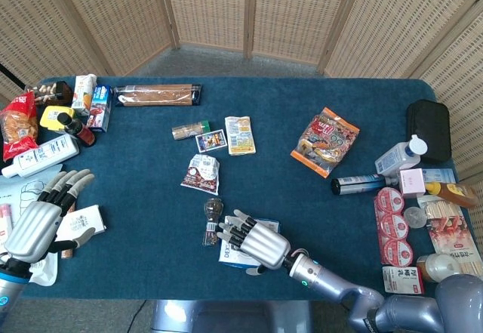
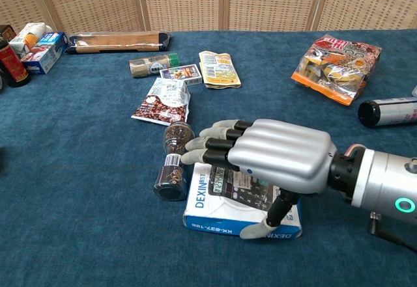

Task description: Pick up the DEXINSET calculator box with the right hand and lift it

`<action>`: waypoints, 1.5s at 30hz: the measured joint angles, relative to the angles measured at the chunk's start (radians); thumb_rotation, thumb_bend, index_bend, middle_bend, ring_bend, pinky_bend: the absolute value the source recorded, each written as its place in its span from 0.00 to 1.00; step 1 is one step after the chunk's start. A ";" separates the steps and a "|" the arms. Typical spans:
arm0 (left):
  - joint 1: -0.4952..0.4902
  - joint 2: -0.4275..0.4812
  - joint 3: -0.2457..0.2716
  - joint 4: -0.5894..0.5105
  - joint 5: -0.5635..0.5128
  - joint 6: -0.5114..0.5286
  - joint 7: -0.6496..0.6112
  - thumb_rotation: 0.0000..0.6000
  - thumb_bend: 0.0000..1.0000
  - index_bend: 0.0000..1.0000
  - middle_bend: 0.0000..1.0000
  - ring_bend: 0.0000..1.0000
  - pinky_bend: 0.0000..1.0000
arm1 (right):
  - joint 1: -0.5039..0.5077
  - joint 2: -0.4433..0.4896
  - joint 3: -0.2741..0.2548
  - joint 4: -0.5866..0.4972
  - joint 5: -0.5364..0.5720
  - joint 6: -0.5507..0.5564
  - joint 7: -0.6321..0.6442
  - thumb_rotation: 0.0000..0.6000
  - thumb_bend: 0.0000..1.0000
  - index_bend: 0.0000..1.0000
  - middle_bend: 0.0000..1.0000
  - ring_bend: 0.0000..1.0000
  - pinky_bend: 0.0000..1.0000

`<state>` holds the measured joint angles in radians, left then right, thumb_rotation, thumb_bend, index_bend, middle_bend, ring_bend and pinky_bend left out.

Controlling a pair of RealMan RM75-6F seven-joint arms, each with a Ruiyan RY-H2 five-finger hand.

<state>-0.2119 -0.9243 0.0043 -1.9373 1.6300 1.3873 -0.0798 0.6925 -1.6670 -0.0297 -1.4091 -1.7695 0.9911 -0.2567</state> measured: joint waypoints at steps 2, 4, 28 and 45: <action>0.002 0.001 0.001 -0.001 0.002 0.002 0.000 1.00 0.31 0.00 0.00 0.00 0.00 | 0.005 -0.010 0.001 0.022 -0.003 0.003 0.008 0.75 0.09 0.00 0.00 0.00 0.00; 0.005 0.002 0.002 -0.001 0.002 0.005 0.000 1.00 0.31 0.00 0.00 0.00 0.00 | 0.010 -0.022 0.001 0.051 -0.005 0.007 0.020 0.74 0.09 0.00 0.00 0.00 0.00; 0.010 0.003 0.001 -0.003 -0.003 0.008 0.001 1.00 0.30 0.00 0.00 0.00 0.00 | 0.119 -0.001 0.130 0.284 0.128 -0.042 0.130 0.74 0.09 0.00 0.00 0.00 0.00; 0.005 -0.005 0.004 0.017 0.010 0.003 -0.022 1.00 0.30 0.00 0.00 0.00 0.00 | 0.141 0.148 0.174 -0.062 0.487 -0.228 -0.225 0.68 0.10 0.00 0.00 0.00 0.00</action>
<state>-0.2069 -0.9296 0.0079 -1.9200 1.6397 1.3900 -0.1020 0.8334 -1.5193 0.1441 -1.4715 -1.2823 0.7629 -0.4816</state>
